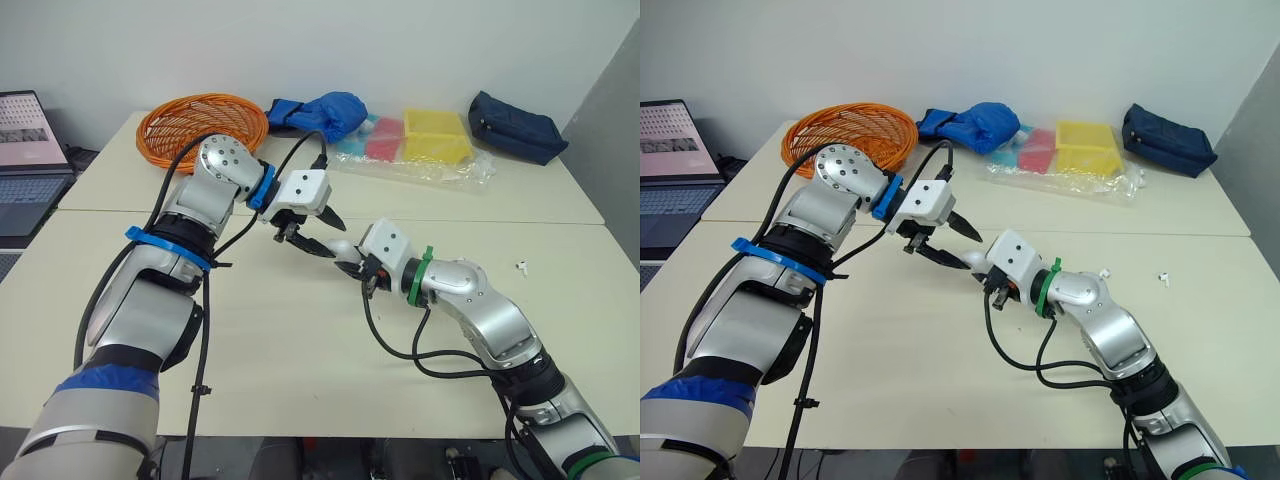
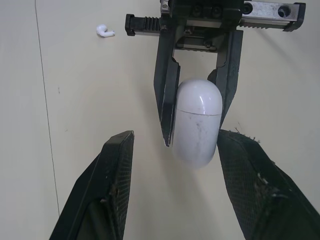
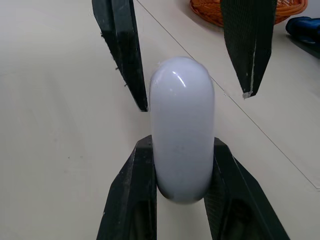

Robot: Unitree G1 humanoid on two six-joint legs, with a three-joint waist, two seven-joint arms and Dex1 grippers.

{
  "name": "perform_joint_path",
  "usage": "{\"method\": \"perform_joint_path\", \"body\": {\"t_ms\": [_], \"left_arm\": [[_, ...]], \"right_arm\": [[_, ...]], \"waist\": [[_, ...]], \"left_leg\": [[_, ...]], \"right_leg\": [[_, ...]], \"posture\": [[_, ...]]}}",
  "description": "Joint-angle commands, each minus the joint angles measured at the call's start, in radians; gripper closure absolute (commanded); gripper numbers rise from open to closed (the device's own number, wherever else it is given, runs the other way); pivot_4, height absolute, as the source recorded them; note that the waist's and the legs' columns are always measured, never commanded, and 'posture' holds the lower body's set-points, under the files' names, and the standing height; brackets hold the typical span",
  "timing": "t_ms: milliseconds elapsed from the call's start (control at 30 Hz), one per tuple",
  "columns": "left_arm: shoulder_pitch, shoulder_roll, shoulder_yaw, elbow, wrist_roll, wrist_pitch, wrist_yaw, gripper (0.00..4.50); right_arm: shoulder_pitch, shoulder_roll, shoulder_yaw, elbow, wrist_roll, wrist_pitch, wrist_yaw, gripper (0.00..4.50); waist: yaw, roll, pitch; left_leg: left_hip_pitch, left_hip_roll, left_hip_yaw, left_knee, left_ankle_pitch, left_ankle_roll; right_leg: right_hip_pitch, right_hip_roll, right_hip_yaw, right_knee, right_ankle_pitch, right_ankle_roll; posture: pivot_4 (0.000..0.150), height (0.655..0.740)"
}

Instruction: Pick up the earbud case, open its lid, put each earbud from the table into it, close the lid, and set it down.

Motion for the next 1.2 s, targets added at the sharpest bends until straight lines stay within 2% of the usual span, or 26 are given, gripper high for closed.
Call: {"method": "perform_joint_path", "body": {"t_ms": [33,400,500,600,667,1200], "left_arm": [[-0.023,0.003,-0.004,-0.010,0.006,-0.017,-0.006,1.84],[-0.012,0.003,-0.013,-0.031,-0.005,-0.008,-0.006,1.84],[-0.009,0.001,-0.016,-0.035,-0.006,-0.009,-0.006,2.40],[-0.007,-0.003,-0.016,-0.035,-0.004,-0.013,-0.006,3.33],[-0.003,-0.003,-0.018,-0.041,-0.007,-0.008,-0.006,3.72],[0.001,-0.021,0.017,-0.056,0.016,-0.003,-0.006,3.72]], "right_arm": [[-0.024,0.004,-0.011,-0.046,-0.009,-0.016,0.009,3.70],[-0.030,0.009,-0.008,-0.048,-0.028,-0.013,0.017,3.70],[-0.030,0.015,-0.012,-0.048,-0.027,-0.009,0.016,3.70],[-0.031,0.019,-0.015,-0.049,-0.027,-0.005,0.017,3.70],[-0.034,0.027,-0.021,-0.050,-0.023,0.002,0.011,3.70],[-0.038,0.019,-0.021,-0.050,-0.032,0.011,0.018,3.70]], "waist": [[0.000,0.000,0.000],[0.000,0.000,0.000],[0.000,0.000,0.000],[0.000,0.000,0.000],[0.000,0.000,0.000],[0.000,0.000,0.000]], "left_leg": [[0.000,0.000,0.000,0.000,0.000,0.000],[0.000,0.000,0.000,0.000,0.000,0.000],[0.000,0.000,0.000,0.000,0.000,0.000],[0.000,0.000,0.000,0.001,0.000,0.000],[0.000,0.000,0.000,0.001,0.000,0.000],[0.000,0.000,0.000,0.002,0.000,0.000]], "right_leg": [[0.000,0.000,0.000,0.000,0.000,0.000],[0.000,0.000,0.000,0.000,0.000,-0.001],[0.000,0.000,0.000,0.000,0.000,-0.001],[0.000,0.000,0.000,0.000,0.000,-0.001],[0.000,0.000,0.000,0.000,0.001,-0.001],[0.000,0.000,0.000,0.001,0.001,-0.002]], "posture": [[0.150,0.7400],[0.150,0.7400],[0.150,0.7400],[0.150,0.7400],[0.150,0.7400],[0.150,0.7400]]}}
